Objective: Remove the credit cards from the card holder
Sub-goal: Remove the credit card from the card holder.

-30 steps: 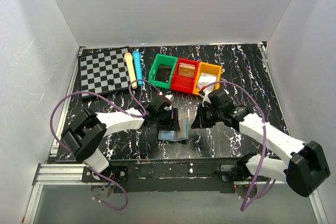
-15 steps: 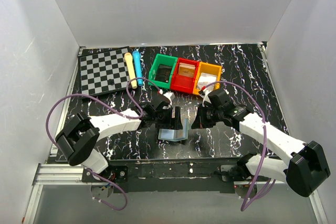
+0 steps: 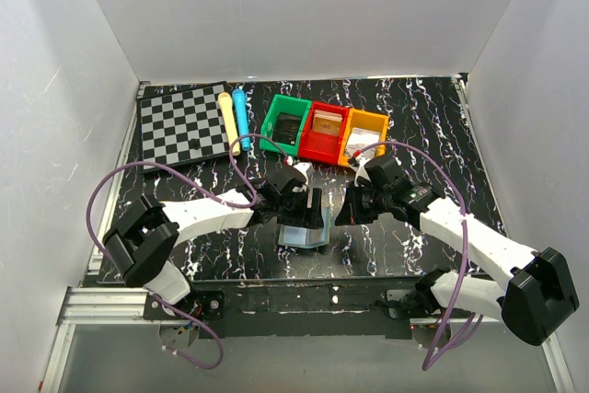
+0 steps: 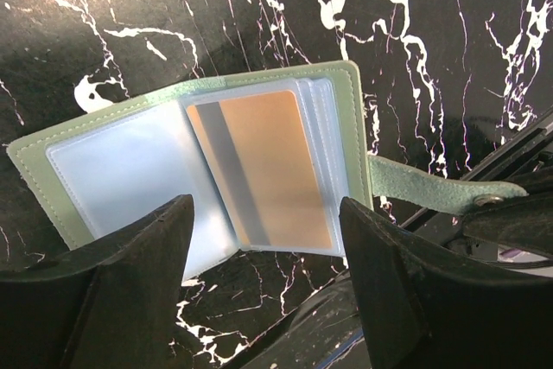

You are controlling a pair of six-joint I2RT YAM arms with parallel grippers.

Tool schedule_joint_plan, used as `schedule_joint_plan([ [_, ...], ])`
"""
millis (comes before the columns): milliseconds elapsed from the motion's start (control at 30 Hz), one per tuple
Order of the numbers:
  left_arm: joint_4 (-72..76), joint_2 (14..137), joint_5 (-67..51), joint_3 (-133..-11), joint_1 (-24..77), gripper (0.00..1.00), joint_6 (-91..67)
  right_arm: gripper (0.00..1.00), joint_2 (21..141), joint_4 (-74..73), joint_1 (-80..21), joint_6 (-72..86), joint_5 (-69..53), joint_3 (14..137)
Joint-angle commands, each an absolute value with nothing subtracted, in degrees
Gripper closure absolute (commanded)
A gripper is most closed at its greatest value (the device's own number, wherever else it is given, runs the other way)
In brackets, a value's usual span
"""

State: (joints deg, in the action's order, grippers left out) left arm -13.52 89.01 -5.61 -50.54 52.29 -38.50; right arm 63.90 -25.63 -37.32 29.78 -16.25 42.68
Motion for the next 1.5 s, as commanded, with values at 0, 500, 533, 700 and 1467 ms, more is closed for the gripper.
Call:
schedule_joint_plan([
  [0,-14.7,89.3,-3.5,-53.2,52.7,0.33,-37.5,0.99,63.9,-25.4,-37.7,29.4,-17.5,45.3],
  [500,-16.0,90.0,-2.3,-53.3,52.8,0.39,-38.4,0.99,63.5,-25.4,-37.7,29.4,-17.6,45.0],
  [533,-15.9,89.7,-2.0,-53.2,52.9,0.38,-38.5,0.99,63.4,-25.4,-37.7,29.4,-17.6,45.0],
  [700,-15.4,87.8,-2.2,-52.8,52.9,0.32,-38.5,0.99,63.5,-25.5,-37.7,29.3,-17.5,45.1],
  [1467,-15.4,87.5,-2.0,-53.2,54.0,0.32,-38.5,0.99,63.8,-25.5,-37.6,29.3,-17.9,45.4],
])
